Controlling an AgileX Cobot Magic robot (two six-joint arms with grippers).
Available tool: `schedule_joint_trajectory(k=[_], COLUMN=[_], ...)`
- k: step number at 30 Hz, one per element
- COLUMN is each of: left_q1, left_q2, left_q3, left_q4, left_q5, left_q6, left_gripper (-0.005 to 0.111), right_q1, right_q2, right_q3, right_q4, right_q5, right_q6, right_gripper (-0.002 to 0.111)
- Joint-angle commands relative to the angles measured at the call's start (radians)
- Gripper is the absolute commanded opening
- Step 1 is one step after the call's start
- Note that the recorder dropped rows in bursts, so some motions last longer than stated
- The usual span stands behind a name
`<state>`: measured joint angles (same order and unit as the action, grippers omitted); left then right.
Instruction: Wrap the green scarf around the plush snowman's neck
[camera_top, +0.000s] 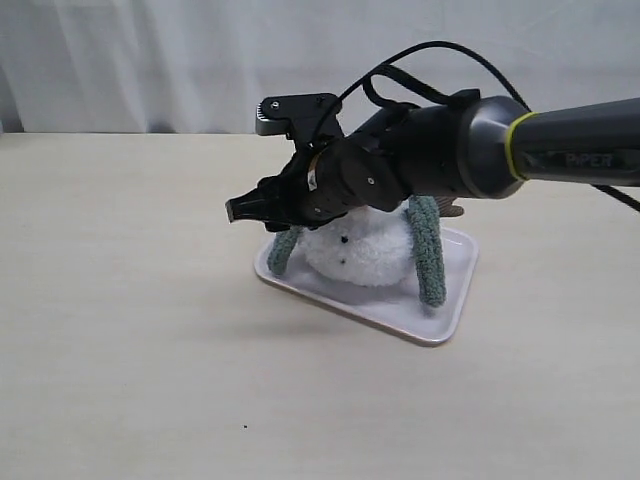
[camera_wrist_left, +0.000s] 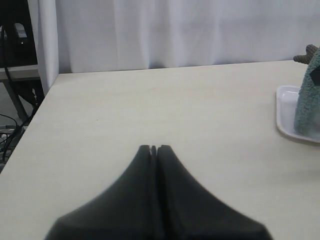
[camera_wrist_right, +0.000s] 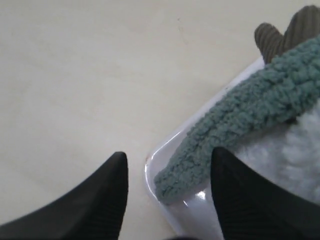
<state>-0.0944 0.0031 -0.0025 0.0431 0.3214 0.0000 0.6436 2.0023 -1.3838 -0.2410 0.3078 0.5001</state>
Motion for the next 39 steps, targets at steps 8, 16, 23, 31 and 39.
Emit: schedule_joint_trajectory(k=[8,16,23,31,39], left_q1=[0.002,0.002,0.002,0.002,0.002], left_q2=[-0.003,-0.003,-0.003,-0.003,-0.003], left_q3=[0.003,0.003,0.003,0.003,0.003], left_q4=[-0.003,-0.003,-0.003,-0.003,-0.003], left_q5=[-0.013,-0.013,-0.013,-0.013,-0.013], left_q6=[0.000,0.000,0.000,0.000,0.000], left_gripper=[0.000,0.000,0.000,0.000,0.000], right_q1=[0.009,0.130,0.162,0.144,0.100], right_q2=[0.047,-0.048,-0.145,-0.137,-0.090], right_q3=[-0.047,-0.013,0.235,0.385,0.403], right_q4=[0.015,-0.001,-0.067,-0.390,-0.491], right_q5=[0.103,0.352,0.289,0.194,0.134], right_q6=[-0.051,-0.254,-0.234,-0.056,0.039], right_gripper=[0.049,0.048,0.041,0.041,0.041])
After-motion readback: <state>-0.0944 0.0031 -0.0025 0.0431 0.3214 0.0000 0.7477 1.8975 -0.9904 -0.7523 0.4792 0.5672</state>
